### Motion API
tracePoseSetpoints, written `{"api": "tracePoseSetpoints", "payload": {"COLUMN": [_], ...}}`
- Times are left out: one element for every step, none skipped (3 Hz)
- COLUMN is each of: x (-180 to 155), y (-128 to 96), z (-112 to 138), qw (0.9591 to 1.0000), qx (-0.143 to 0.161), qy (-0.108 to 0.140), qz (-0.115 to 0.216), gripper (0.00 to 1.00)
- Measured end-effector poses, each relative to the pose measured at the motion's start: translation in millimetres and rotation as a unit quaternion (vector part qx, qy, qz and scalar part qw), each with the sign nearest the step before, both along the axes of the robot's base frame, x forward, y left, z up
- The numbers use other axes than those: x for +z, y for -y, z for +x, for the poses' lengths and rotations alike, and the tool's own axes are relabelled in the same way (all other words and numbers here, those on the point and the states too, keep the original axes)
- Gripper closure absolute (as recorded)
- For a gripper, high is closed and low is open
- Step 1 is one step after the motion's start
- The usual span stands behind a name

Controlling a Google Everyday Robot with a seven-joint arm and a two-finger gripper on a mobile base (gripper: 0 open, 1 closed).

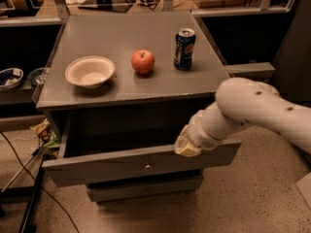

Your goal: Open top drawer

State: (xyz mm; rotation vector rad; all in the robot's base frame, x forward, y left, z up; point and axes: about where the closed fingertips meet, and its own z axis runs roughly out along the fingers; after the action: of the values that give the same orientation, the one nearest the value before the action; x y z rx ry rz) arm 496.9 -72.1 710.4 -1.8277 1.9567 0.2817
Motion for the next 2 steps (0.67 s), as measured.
{"api": "tracePoseSetpoints", "payload": {"x": [1.7,1.8], "y": [7.1,6.6], "z": [-2.9,-2.9], "qw": [0.9999,0.9999], "qx": [0.011,0.011], "qy": [0.009,0.009], "qz": [0.002,0.002], "gripper": [1.00,0.73]}}
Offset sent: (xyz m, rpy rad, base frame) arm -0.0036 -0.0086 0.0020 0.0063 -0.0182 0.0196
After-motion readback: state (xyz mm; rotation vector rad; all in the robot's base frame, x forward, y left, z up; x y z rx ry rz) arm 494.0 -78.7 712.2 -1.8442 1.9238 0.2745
